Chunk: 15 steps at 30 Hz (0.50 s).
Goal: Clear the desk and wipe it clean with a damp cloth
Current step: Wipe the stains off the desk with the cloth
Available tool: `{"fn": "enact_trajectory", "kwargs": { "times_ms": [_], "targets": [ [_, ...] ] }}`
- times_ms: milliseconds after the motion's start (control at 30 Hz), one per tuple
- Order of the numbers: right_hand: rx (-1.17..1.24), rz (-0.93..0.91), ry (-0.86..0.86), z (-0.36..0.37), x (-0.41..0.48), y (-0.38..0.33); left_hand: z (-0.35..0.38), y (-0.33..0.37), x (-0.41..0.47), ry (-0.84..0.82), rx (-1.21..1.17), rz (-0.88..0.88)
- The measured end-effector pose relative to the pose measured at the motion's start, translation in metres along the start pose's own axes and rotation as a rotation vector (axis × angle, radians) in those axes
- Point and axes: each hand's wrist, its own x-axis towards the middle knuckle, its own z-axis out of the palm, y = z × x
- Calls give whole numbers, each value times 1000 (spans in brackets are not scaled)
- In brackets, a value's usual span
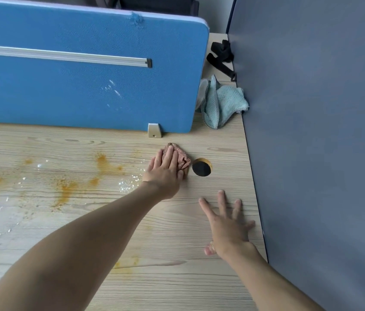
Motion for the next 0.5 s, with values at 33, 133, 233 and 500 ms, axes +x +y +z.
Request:
{"fn": "enact_trajectory", "kwargs": {
  "times_ms": [33,133,233,500],
  "targets": [
    [4,-1,-3,0,0,0,-3,-5,-2,-7,24,3],
    [6,-5,3,1,-2,-1,-8,2,-1,-37,44,-52],
    [5,-1,13,1,-3,0,-5,18,4,-1,31,-58],
    [2,-6,21,1,-1,1,-2,-4,4,13,-28,-146]
  ]
}}
